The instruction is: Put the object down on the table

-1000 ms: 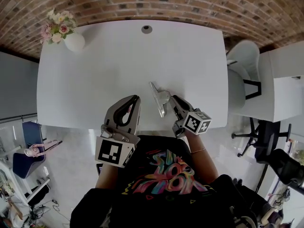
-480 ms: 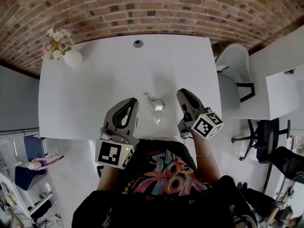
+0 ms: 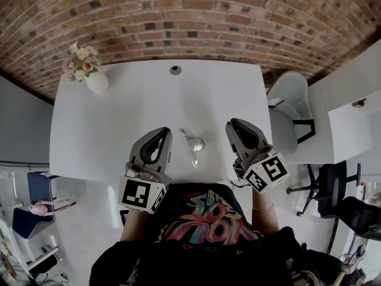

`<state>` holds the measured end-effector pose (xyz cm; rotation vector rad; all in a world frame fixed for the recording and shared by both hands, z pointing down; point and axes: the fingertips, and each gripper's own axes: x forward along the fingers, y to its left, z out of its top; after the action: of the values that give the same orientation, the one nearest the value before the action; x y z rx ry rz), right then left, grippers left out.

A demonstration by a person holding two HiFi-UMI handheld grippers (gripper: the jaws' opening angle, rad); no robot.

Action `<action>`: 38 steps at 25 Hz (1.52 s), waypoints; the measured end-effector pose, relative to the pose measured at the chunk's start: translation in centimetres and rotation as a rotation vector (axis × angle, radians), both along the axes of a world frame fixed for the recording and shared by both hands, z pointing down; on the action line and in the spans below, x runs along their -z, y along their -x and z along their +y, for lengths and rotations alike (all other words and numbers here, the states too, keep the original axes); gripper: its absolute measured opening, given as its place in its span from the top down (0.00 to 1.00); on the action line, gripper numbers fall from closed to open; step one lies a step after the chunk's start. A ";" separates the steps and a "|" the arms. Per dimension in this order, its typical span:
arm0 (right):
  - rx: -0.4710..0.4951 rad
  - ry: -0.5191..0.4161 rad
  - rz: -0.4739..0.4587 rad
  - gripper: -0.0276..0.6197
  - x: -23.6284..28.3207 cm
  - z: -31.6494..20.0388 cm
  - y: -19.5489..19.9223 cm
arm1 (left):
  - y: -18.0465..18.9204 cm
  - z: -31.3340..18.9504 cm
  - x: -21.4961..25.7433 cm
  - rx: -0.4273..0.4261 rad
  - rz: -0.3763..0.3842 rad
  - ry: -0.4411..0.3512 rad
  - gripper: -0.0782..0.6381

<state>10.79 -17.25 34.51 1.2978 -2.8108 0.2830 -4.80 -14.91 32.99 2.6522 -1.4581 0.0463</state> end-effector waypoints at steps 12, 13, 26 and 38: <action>-0.074 -0.123 0.166 0.93 2.3 0.6 -0.6 | 0.7 -1.1 -0.9 0.038 -0.001 0.022 0.85; -0.081 -0.115 0.153 0.93 2.2 0.5 -0.6 | 0.8 -1.1 -1.0 0.042 0.000 0.025 0.85; -0.072 -0.042 0.134 0.93 0.4 0.0 -1.2 | 1.0 -1.7 -1.5 0.047 -0.006 0.032 0.86; -0.080 -0.032 0.123 0.93 0.2 -0.4 -1.1 | 1.3 -2.1 -1.7 0.059 -0.017 0.041 0.86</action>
<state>11.93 -17.62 34.26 1.3853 -2.6771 0.1553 -6.11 -17.01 34.68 2.5816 -1.5223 0.0922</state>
